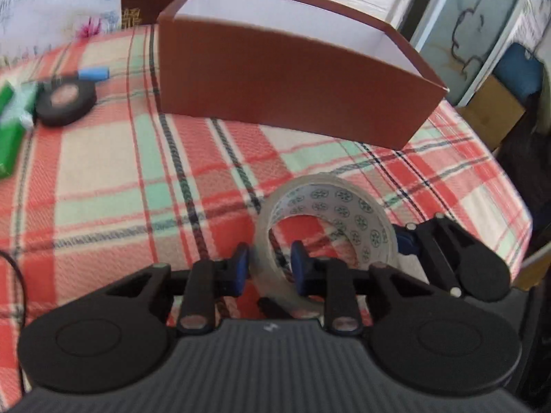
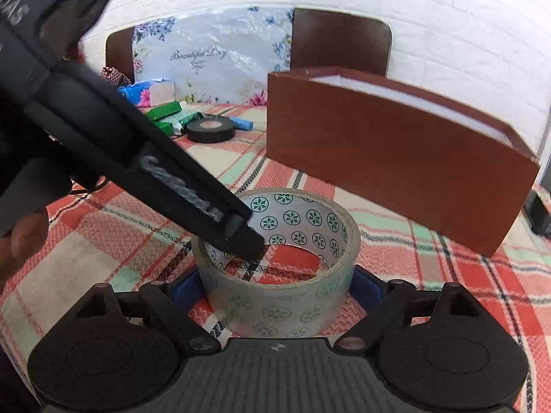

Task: Organize objects
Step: 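Carry the clear tape into the brown box and open the right gripper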

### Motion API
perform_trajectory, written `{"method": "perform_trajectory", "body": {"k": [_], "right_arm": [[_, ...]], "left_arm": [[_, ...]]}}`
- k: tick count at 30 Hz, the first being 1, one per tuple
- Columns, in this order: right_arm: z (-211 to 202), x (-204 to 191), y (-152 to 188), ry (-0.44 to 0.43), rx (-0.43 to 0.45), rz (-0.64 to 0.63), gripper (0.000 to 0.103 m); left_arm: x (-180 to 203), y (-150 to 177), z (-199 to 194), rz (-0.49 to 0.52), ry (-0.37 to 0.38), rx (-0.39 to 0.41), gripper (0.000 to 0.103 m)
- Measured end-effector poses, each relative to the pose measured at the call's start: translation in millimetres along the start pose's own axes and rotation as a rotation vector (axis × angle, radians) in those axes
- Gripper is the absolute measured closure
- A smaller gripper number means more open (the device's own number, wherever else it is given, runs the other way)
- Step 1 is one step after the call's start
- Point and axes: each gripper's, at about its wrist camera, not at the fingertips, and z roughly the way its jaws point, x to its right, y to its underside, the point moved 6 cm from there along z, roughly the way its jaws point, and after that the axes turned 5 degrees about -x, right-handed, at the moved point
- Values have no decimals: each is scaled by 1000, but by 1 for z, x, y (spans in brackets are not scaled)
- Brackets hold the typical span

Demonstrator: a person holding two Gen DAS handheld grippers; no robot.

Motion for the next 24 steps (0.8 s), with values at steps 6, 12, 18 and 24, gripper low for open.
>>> {"method": "perform_trajectory", "body": {"k": [6, 12, 18, 24], "right_arm": [[-33, 30, -38, 99, 242, 34, 15], [-36, 87, -88, 237, 405, 51, 15], [-1, 137, -107, 341, 365, 75, 15], [13, 145, -93, 354, 321, 123, 13]], "left_arm": [[34, -56, -41, 113, 0, 181, 74], [83, -130, -44, 224, -21, 336, 59], [105, -167, 1, 228, -71, 305, 54], [84, -158, 14, 176, -141, 280, 42]]}}
